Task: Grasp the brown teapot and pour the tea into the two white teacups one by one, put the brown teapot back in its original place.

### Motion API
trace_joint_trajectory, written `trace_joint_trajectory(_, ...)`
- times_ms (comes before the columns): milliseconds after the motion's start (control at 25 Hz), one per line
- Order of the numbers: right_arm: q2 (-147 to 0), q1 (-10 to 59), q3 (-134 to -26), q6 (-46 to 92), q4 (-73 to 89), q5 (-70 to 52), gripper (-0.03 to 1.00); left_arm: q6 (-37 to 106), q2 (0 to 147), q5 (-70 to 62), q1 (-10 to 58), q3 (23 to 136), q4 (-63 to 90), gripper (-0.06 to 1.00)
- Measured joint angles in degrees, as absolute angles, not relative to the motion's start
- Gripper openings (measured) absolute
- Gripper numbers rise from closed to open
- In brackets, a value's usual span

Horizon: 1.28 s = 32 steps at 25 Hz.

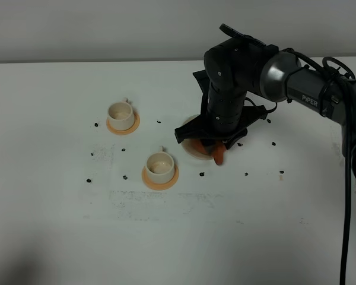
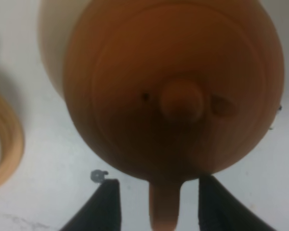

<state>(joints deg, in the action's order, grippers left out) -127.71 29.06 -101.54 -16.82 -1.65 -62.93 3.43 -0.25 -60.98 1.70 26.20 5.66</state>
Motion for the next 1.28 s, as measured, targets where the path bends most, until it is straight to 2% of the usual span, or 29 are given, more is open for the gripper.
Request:
trace_joint_trajectory(280,-127.77,29.00,-102.16,-16.86,-1.67,-63.31,0.34,3.43,-0.25,-60.98,1.70,26.20,5.66,0.30)
trace_joint_trajectory(1280,-128.05,29.00,-103.73,-16.61,-4.10,-64.60,0.33,3.48,-0.25,-60.98,1.70,26.20,5.66,0.30)
